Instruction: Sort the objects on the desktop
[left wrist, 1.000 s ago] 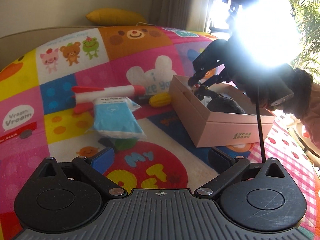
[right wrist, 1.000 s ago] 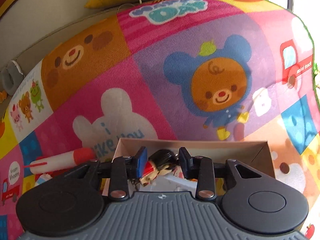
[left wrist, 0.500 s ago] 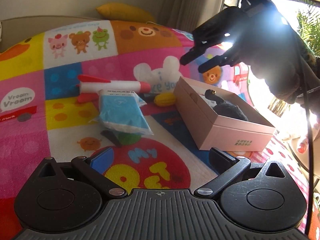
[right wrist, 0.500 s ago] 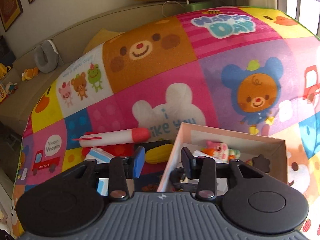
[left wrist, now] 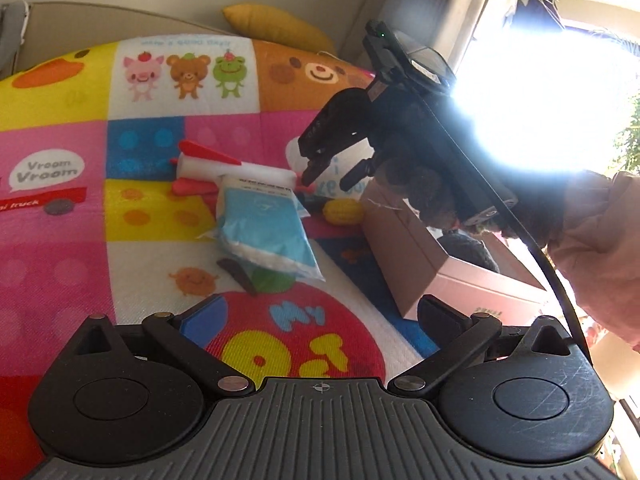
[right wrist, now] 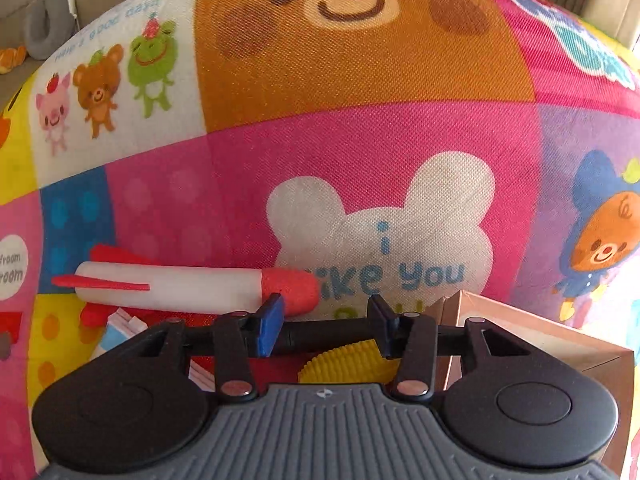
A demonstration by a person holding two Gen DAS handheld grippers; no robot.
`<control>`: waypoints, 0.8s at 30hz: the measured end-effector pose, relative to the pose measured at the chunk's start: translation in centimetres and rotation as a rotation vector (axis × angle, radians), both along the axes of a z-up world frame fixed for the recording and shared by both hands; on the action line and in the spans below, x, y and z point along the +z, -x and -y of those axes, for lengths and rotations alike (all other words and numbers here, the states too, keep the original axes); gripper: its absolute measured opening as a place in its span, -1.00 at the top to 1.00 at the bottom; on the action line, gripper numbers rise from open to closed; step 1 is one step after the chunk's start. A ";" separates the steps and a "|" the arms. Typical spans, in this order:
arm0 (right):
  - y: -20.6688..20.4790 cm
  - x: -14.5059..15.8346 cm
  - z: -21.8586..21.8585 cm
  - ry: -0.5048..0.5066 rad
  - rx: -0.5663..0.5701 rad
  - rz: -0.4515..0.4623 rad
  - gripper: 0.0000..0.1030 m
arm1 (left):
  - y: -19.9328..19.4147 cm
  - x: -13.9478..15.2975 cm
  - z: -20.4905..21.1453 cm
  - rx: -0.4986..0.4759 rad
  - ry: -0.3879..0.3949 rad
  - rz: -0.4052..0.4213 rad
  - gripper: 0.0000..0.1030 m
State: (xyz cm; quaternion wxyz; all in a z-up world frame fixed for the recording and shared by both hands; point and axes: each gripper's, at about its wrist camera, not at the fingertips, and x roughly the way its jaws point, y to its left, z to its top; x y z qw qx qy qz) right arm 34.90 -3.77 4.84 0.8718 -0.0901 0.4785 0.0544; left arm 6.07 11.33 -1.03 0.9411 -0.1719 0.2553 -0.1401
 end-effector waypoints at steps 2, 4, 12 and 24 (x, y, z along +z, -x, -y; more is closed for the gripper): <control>-0.1 0.3 0.3 -0.018 0.011 -0.017 0.11 | 0.2 0.1 0.0 -0.006 0.003 0.007 -1.00; -0.1 0.3 0.7 -0.049 0.029 -0.085 0.11 | 0.3 0.1 0.0 -0.013 0.003 0.016 -1.00; 0.3 1.6 1.1 -0.045 0.095 -0.068 -0.49 | 0.0 -0.1 -0.2 -0.008 0.016 0.009 -1.00; -0.8 -0.9 -1.7 0.137 0.212 -0.128 -0.61 | -0.4 -0.4 -0.5 -0.013 0.049 -0.010 -1.00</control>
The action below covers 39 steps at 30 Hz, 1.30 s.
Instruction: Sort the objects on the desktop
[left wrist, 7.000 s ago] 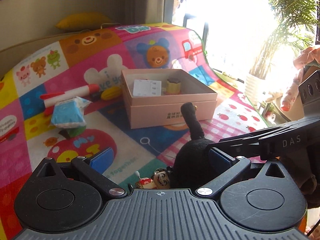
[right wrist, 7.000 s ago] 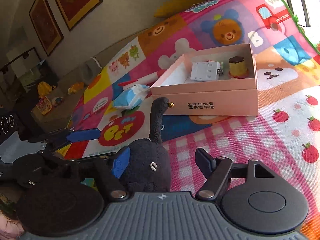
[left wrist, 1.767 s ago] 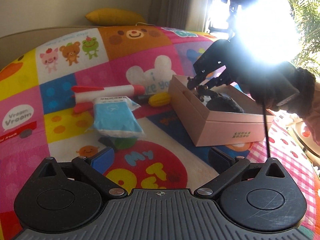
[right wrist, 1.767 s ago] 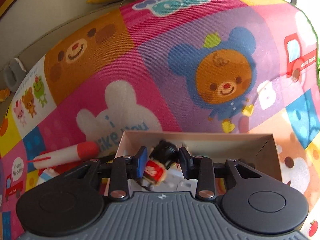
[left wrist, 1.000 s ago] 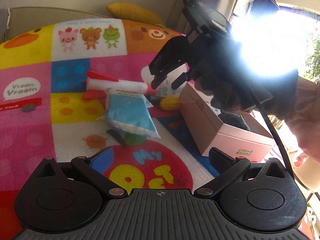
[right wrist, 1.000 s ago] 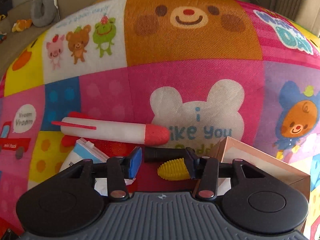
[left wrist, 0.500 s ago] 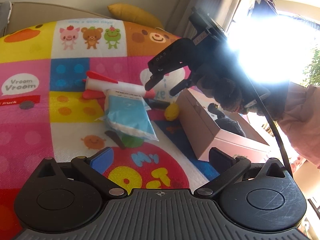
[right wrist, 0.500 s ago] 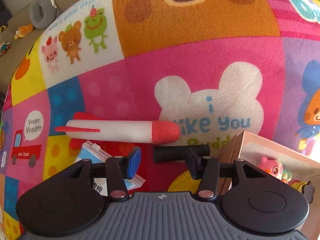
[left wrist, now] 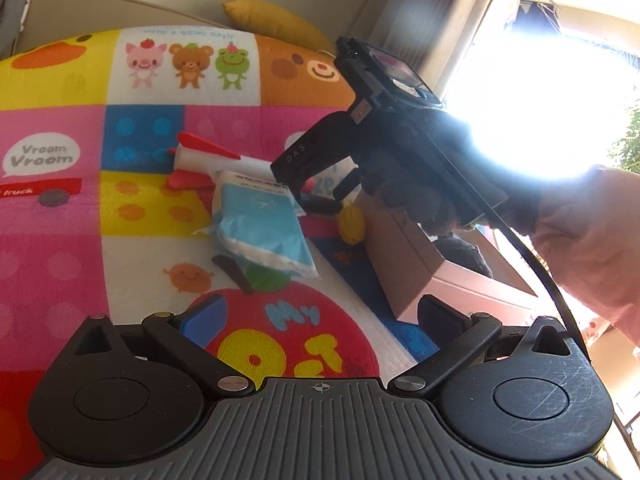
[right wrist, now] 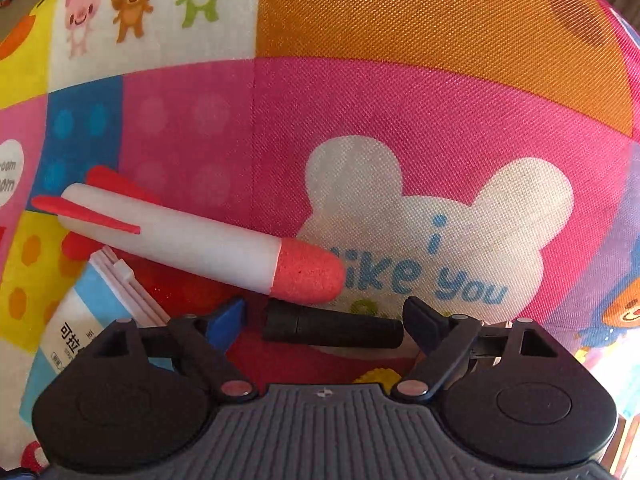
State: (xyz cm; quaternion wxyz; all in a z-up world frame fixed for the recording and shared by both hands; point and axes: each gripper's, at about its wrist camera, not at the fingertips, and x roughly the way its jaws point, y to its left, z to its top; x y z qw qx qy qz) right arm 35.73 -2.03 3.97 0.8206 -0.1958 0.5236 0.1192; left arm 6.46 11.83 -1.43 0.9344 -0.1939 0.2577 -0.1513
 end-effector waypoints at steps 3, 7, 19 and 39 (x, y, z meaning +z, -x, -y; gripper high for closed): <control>0.3 0.7 0.2 0.002 0.011 0.003 -0.43 | 0.0 0.0 -0.1 0.001 0.005 -0.002 -1.00; 1.8 1.5 0.6 0.008 0.038 0.016 -0.16 | 0.0 0.0 0.1 0.002 -0.005 0.002 -1.00; 10.8 4.4 2.4 -0.121 0.130 -0.112 0.32 | 0.6 0.7 0.6 0.004 -0.101 0.025 -1.00; 28.3 4.0 17.9 -0.305 -0.102 0.401 -0.67 | -6.2 1.3 2.2 0.047 -0.656 0.048 -0.26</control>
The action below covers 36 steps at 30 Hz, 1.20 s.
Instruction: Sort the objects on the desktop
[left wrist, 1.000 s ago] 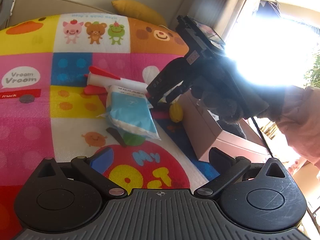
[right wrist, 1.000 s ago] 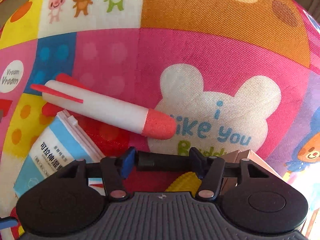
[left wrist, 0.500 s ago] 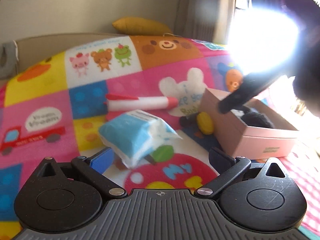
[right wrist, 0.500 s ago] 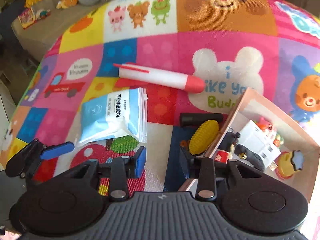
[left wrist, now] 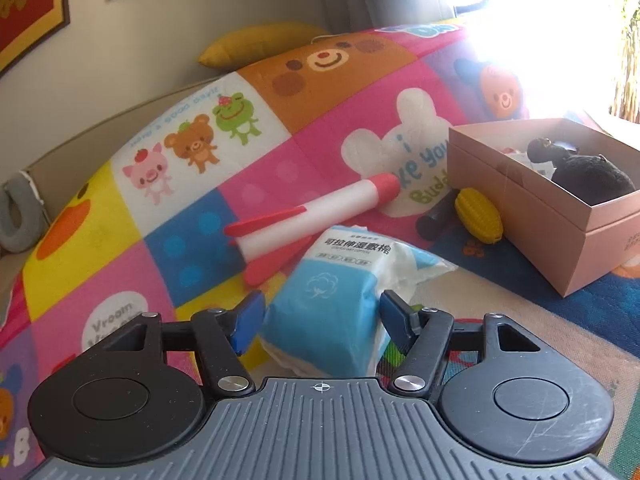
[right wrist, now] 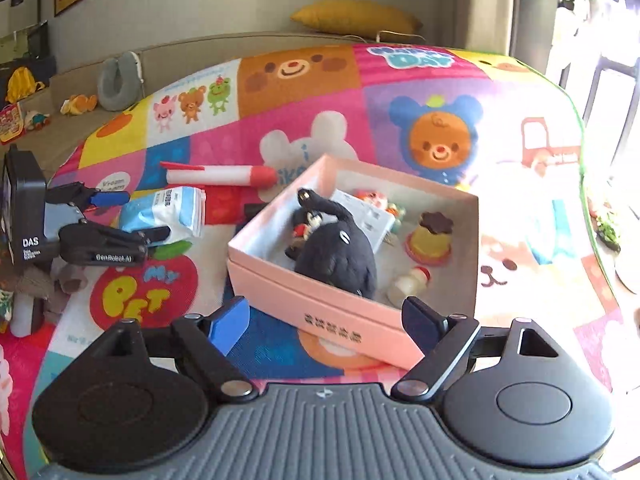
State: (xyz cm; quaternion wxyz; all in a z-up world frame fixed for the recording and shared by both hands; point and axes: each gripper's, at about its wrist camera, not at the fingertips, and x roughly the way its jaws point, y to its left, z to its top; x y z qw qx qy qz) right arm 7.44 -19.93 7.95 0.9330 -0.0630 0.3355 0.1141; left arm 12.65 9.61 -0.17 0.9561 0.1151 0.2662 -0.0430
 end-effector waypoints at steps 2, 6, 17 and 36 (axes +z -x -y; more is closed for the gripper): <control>1.0 -1.2 1.1 -0.021 -0.023 0.003 -0.72 | 0.9 0.4 0.2 -0.007 -0.021 -0.008 -0.12; 2.6 -2.7 2.9 -0.034 -0.081 0.050 -0.85 | 5.0 2.5 1.1 -0.045 0.024 -0.015 0.00; 4.1 -4.5 6.9 -0.172 -0.226 0.103 -0.96 | 10.4 1.7 12.3 -0.347 0.162 -0.111 0.19; 5.3 -3.2 5.8 -0.131 -0.178 0.155 -1.00 | 10.2 0.9 9.9 -0.285 0.341 -0.164 -0.91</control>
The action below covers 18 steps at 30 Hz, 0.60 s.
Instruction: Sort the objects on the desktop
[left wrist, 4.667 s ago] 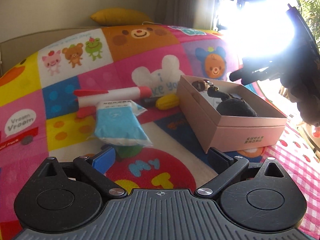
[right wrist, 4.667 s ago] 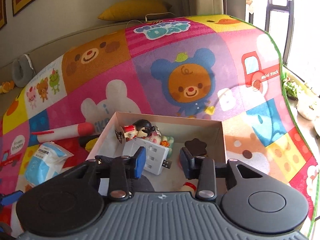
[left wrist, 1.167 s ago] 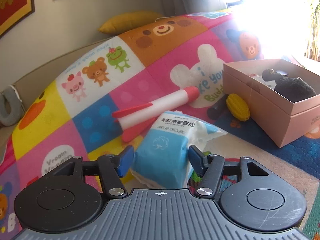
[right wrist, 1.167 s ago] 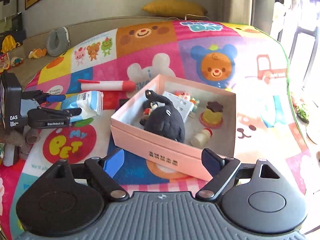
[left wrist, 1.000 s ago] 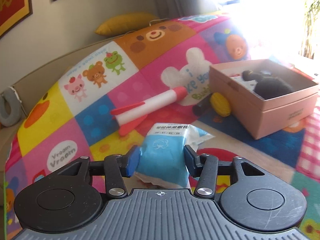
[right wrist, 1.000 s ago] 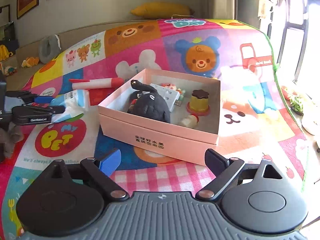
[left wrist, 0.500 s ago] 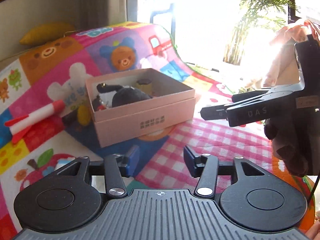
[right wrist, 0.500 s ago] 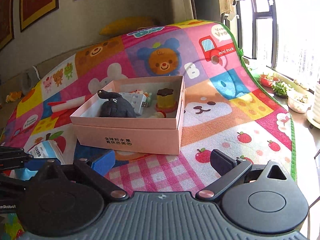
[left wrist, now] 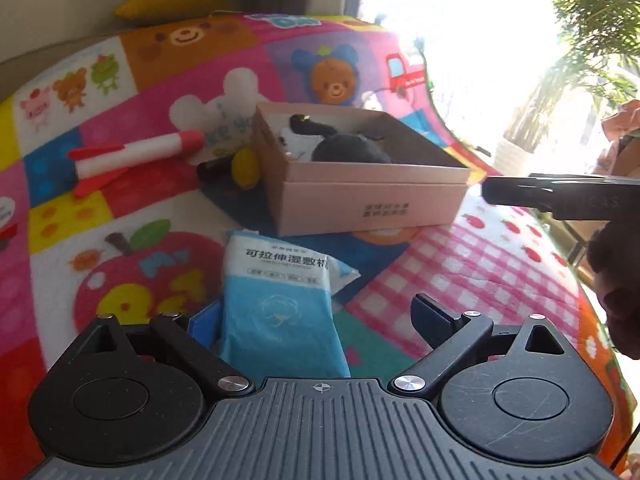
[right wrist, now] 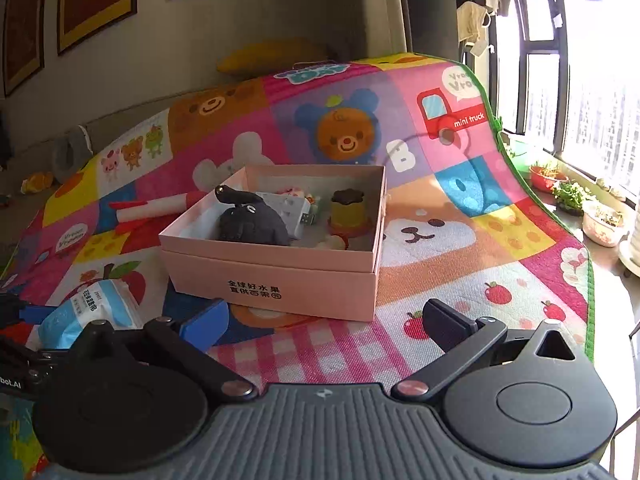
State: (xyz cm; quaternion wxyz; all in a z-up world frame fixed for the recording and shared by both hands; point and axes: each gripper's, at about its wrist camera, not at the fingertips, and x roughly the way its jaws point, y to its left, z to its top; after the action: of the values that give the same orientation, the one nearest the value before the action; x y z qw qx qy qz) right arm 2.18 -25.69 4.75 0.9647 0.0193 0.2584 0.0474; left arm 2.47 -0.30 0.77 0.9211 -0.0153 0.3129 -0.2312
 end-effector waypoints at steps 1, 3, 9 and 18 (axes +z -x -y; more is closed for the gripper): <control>-0.1 0.7 -0.3 0.009 0.014 0.013 -1.00 | -0.1 0.0 1.3 -0.066 0.036 0.007 -0.92; -0.5 2.5 -1.4 0.039 0.050 0.042 -1.00 | -0.1 0.3 3.6 -0.157 0.065 0.026 -0.92; -4.3 7.1 -5.4 0.052 0.196 0.032 -1.00 | 1.1 0.9 1.7 -0.101 0.011 0.155 -0.96; -21.4 8.3 -16.9 -0.054 0.324 -0.329 -0.36 | -1.8 -0.9 -11.2 0.416 -0.002 0.093 -0.97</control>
State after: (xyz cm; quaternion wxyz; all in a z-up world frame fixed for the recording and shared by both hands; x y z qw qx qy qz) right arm 23.62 -8.84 13.10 0.8886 0.0110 0.4105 0.2046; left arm 4.22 10.87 -0.09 0.9624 -0.0680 0.2605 -0.0364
